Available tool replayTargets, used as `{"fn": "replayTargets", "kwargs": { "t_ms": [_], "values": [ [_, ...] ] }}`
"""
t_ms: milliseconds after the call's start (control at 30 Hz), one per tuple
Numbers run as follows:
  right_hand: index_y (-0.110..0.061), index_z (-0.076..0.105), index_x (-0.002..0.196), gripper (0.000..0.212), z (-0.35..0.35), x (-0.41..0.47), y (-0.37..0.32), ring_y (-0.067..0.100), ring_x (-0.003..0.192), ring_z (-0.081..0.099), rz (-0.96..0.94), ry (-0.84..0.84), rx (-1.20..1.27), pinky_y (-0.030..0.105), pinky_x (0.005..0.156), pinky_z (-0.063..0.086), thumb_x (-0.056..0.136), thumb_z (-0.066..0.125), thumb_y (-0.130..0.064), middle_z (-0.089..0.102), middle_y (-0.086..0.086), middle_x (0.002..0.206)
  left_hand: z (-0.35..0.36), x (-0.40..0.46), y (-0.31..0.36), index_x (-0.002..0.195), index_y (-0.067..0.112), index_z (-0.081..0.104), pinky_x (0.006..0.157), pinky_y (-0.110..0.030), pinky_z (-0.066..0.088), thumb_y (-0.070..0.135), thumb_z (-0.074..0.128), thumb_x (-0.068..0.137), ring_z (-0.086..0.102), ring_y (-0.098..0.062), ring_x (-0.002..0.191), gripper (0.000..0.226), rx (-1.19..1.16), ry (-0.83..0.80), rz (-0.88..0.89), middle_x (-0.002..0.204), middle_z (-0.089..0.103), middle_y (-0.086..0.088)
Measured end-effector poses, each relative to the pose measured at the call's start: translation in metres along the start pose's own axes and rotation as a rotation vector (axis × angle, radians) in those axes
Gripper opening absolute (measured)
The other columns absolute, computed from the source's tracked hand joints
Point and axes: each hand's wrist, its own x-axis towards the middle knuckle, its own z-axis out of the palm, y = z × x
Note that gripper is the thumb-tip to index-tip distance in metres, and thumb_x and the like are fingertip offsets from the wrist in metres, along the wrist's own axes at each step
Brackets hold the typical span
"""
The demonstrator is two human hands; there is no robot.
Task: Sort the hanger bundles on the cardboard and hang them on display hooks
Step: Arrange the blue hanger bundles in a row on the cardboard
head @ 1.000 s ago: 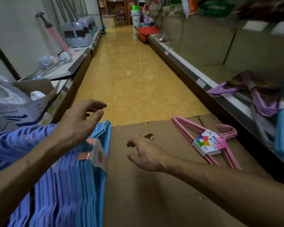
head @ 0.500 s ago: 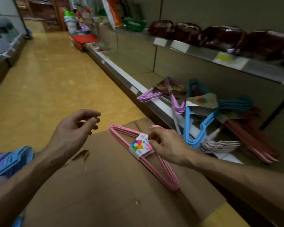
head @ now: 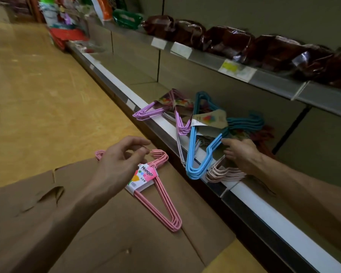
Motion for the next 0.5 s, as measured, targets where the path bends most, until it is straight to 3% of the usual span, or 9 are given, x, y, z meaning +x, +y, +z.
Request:
{"fn": "replayTargets", "kwargs": {
  "t_ms": [67,133,267,367,500],
  "values": [
    [-0.005,0.063,0.100,0.019,-0.001,0.011,-0.001,0.029,0.102,0.067,0.028,-0.007,0.083,0.041,0.097,0.054,0.091,0.072,-0.020,0.065,0.015,0.122,0.006,0.002,0.001,0.107,0.033,0.065,0.078,-0.028,0.056,0.022,0.054,0.099,0.067,0.001,0.082,0.018,0.012,-0.028,0.008,0.098,0.068,0.009],
    [-0.003,0.063,0.109,0.028,-0.001,0.021,-0.004,0.019,0.093,0.066,0.030,-0.015,0.134,0.035,0.083,0.058,0.090,0.073,-0.021,0.066,0.010,0.119,0.010,0.003,0.000,0.107,0.032,0.065,0.079,-0.029,0.057,0.021,0.055,0.099,0.068,0.000,0.081,0.018,0.012,-0.034,0.011,0.099,0.068,0.007],
    [-0.004,0.057,0.125,0.036,0.009,0.027,-0.011,0.024,0.080,0.067,0.086,-0.084,0.199,0.038,0.059,0.056,0.094,0.068,-0.020,0.065,0.014,0.104,0.012,0.006,-0.006,0.108,0.032,0.066,0.080,-0.033,0.058,0.021,0.056,0.098,0.069,-0.003,0.081,0.018,0.015,-0.033,-0.002,0.097,0.069,0.006],
    [-0.007,0.050,0.117,0.028,0.018,0.024,-0.017,0.034,0.077,0.065,0.177,-0.170,0.191,0.047,0.048,0.051,0.096,0.066,-0.017,0.060,0.021,0.096,0.011,0.005,-0.011,0.107,0.032,0.065,0.076,-0.031,0.058,0.020,0.057,0.097,0.069,-0.004,0.080,0.017,0.023,-0.033,-0.020,0.093,0.070,0.009],
    [-0.005,0.050,0.091,0.019,0.025,0.027,-0.024,0.028,0.076,0.059,0.277,-0.202,0.146,0.042,0.054,0.048,0.094,0.067,-0.013,0.055,0.017,0.088,0.008,0.003,-0.015,0.102,0.030,0.067,0.068,-0.025,0.058,0.016,0.056,0.098,0.070,-0.006,0.078,0.018,0.036,-0.035,-0.031,0.092,0.070,0.008]
  ]
}}
